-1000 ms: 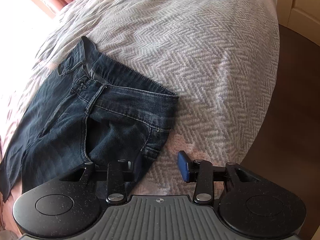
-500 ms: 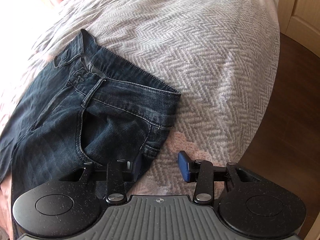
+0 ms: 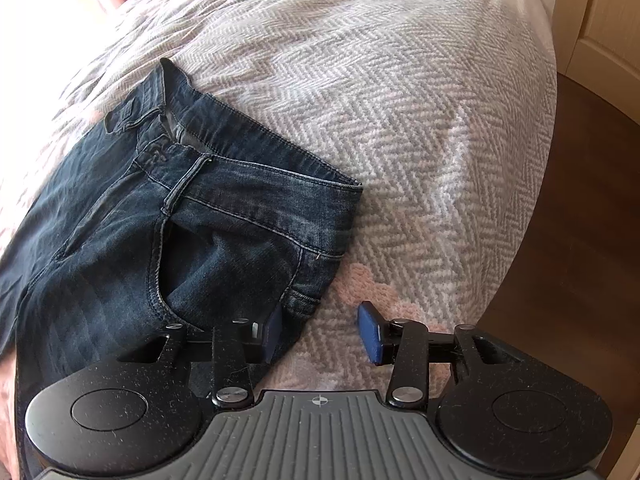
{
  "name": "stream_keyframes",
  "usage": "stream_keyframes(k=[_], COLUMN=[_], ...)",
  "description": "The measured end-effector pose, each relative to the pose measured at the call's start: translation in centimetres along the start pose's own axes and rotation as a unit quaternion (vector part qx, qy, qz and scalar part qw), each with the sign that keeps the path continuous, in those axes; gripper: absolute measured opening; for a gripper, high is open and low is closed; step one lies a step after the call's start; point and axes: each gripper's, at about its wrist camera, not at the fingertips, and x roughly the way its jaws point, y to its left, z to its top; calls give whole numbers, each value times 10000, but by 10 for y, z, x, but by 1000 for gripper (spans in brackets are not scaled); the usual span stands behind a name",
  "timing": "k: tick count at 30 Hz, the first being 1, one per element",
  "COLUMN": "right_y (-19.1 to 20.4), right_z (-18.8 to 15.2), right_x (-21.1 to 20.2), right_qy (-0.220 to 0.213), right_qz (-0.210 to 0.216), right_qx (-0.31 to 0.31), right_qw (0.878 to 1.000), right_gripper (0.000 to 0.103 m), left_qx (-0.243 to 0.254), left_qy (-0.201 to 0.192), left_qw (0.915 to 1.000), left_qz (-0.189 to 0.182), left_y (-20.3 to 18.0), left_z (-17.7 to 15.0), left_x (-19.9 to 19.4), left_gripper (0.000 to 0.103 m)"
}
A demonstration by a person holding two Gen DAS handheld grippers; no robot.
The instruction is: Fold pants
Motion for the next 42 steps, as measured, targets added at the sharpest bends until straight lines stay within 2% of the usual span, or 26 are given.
stream_keyframes(k=[1, 2, 5, 7, 9, 10, 11, 13, 14, 15, 16, 18, 20, 21, 22, 23, 24, 25, 26, 29, 31, 35, 39, 40, 42], right_y=[0, -1, -3, -2, -4, -5, -6, -6, -6, -7, -7, -11, -17, -22, -28, -35, -41, -46, -50, -61, -68, -72, -64, -59, -44], right_z=[0, 0, 0, -1, -2, -4, -4, -7, -8, -8, -8, -7, -9, -10, -12, -14, -16, -17, -17, -20, -23, -24, -17, -14, -5], right_x=[0, -1, -2, -3, -4, -4, -4, -5, -5, -5, -6, -10, -14, -16, -19, -21, -22, -22, -24, -28, -31, -22, 3, 7, 0], right_qy=[6, 7, -2, -11, -27, -40, -50, -77, -82, -76, -56, -21, -8, -21, -49, -77, -107, -130, -149, -177, -220, -292, -441, -420, -372], right_qz=[7, 15, 37, 49, 75, 90, 109, 132, 142, 150, 161, 247, 370, 481, 639, 783, 890, 968, 1066, 1532, 1760, 1767, 1849, 1787, 1445], right_qx=[-7, -6, 21, 43, 77, 104, 126, 176, 194, 211, 225, 292, 474, 658, 888, 1143, 1400, 1616, 1798, 2159, 2343, 2480, 2403, 2322, 1739], right_qw=[10000, 10000, 10000, 10000, 9999, 9999, 9998, 9997, 9997, 9996, 9996, 9993, 9982, 9967, 9940, 9903, 9861, 9820, 9778, 9642, 9559, 9521, 9519, 9552, 9734], right_gripper=[40, 40, 40, 40, 40, 40, 40, 40, 40, 40, 40, 40, 40, 40, 40, 40, 40, 40, 40, 40, 41, 41, 40, 7, 2], left_qx=[77, 225, 121, -190, -632, -896, -1144, -1393, -1557, -1861, -2233, -2884, -3205, -3332, -3434, -3464, -3420, -3311, -3180, -2856, -2765, -2822, -2563, -2461, -2245], left_qy=[25, -29, -408, -723, -901, -772, -513, -70, 30, 35, -36, -218, -300, -217, -127, -90, -70, -117, -175, -92, 13, 28, 71, 79, 1], left_qw=[10000, 9997, 9987, 9947, 9846, 9783, 9750, 9614, 9601, 9594, 9566, 9505, 9442, 9410, 9377, 9364, 9373, 9405, 9448, 9547, 9572, 9550, 9610, 9635, 9685], left_qz=[37, 101, 296, 699, 1358, 1702, 1837, 2372, 2324, 2120, 1874, 1138, 705, 556, 510, 555, 676, 758, 772, 829, 855, 916, 1034, 1049, 1077], left_y=[-2, -4, 6, 24, 53, 71, 89, 112, 120, 128, 132, 140, 138, 136, 136, 136, 133, 131, 129, 126, 127, 125, 118, 117, 114], left_z=[-1, -2, -9, -15, -24, -30, -39, -59, -66, -73, -78, -89, -93, -93, -94, -96, -95, -93, -89, -79, -76, -79, -76, -75, -70], left_x=[2, 0, -22, -48, -75, -82, -84, -82, -82, -84, -86, -88, -81, -72, -63, -56, -51, -50, -51, -52, -50, -48, -41, -41, -46], left_gripper=[9, 1, 1, 0, 0, 3, 3, 1, 1, 4, 10, 24, 33, 44, 45, 43, 30, 3, 0, 0, 2, 4, 3, 2, 0])
